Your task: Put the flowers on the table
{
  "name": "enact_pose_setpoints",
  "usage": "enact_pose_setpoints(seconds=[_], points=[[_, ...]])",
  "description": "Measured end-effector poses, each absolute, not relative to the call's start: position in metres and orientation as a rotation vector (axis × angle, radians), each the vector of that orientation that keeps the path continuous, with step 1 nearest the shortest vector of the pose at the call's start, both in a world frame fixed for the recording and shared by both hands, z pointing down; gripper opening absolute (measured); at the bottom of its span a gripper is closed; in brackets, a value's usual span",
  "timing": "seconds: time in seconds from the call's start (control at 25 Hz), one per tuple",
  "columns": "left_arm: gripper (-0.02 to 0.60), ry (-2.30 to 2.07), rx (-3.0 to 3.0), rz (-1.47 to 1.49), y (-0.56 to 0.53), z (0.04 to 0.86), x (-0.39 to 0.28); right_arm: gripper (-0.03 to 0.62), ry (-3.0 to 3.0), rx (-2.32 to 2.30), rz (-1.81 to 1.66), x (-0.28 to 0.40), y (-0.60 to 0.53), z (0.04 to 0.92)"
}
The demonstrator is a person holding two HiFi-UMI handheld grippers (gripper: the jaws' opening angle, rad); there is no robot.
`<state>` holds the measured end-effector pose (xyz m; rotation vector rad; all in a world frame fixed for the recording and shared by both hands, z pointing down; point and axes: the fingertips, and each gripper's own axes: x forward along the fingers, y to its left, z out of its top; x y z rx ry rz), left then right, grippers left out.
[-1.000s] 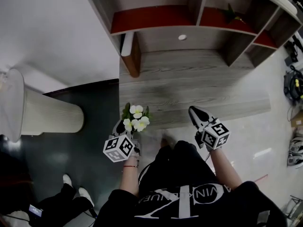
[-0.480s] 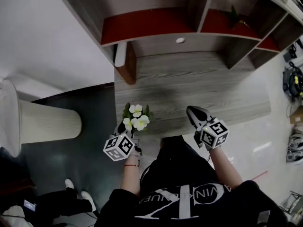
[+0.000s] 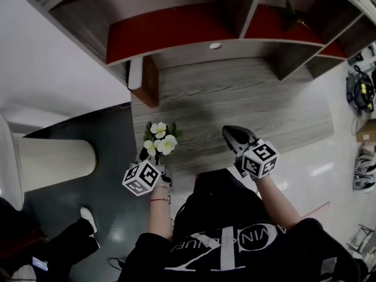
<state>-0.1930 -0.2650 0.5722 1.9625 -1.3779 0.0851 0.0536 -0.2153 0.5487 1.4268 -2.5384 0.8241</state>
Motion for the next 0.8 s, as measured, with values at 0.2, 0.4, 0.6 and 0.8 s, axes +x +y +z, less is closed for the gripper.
enact_pose_setpoints(seconds=[0.2, 0.4, 0.6, 0.8], points=[[0.048, -1.377, 1.94, 0.063, -0.28, 0.58, -0.193, 0.011, -2.524, 1.415, 0.834, 0.058, -0.219, 0.555], [0.048, -1.355, 1.916, 0.035, -0.291, 0.586, -0.192, 0.011, -2.52, 1.401, 0.846, 0.055, -0.223, 0.559], [0.048, -1.324, 1.894, -0.014, -0.299, 0.59, -0.19, 0.011, -2.52, 1.379, 0.853, 0.049, -0.226, 0.562], [0.051, -1.266, 1.907, -0.044, -0.304, 0.592, -0.181, 0.011, -2.522, 1.358, 0.856, 0.045, -0.228, 0.564]])
